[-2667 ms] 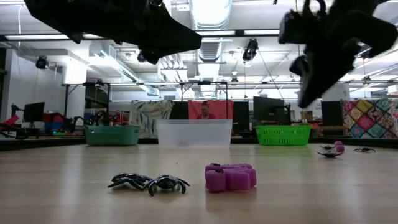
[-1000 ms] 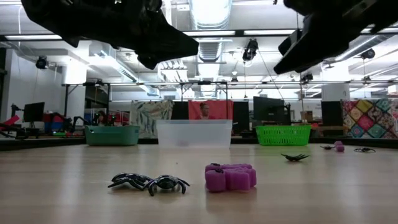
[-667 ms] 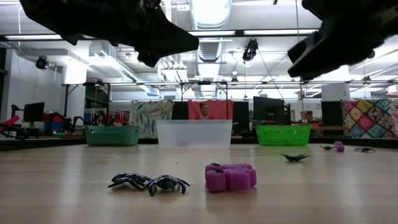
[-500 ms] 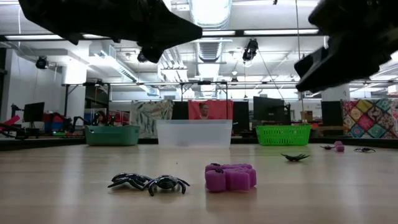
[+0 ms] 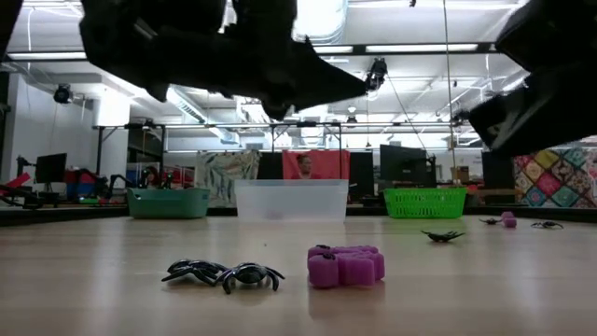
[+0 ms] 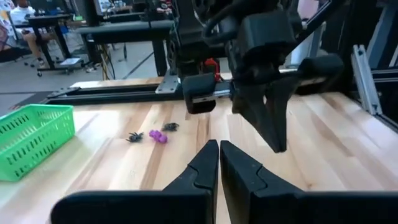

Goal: Sort Halloween decoration
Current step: Put the black spider toy into the green bin

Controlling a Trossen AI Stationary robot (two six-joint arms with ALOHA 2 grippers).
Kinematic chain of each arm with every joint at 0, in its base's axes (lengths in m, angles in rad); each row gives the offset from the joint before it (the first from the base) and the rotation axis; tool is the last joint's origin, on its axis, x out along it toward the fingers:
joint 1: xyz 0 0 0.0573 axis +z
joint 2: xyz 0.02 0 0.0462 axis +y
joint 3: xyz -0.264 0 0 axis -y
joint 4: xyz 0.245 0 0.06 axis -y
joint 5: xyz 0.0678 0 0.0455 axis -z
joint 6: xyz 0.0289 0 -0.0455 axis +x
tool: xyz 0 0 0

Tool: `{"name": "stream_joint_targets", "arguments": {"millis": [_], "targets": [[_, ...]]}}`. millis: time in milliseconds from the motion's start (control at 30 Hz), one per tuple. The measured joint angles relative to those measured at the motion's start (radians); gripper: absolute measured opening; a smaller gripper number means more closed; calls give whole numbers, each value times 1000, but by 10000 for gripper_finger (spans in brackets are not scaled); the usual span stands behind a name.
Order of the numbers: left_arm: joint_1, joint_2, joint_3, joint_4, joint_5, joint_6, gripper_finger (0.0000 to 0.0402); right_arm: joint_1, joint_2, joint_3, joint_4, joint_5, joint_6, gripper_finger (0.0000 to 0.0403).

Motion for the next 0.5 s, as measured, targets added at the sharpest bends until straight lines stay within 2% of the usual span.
{"name": "stream_joint_targets", "arguments": {"millis": [233,500], "targets": [[1,78,43,-27,1,-13,0,55,-33,-48,3,27,138,9],[-3,126,43,-28,63,-75,0,69,-27,-55,11,136,90,9]]}}
